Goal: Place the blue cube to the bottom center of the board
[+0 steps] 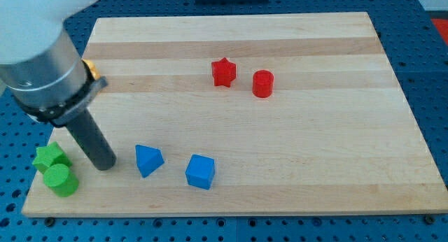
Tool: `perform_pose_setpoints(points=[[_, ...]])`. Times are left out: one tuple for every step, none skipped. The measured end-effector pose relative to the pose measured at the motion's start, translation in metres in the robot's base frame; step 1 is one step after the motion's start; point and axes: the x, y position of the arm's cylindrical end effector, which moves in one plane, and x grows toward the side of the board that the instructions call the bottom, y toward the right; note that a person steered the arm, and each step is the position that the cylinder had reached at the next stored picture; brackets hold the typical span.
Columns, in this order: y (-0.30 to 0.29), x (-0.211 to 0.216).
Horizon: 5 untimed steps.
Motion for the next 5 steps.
perform_pose_setpoints(points=[[0.028, 0.009], [0.06, 0.017], [0.087, 0.02], [0.112, 0.02], [0.141, 0.021]])
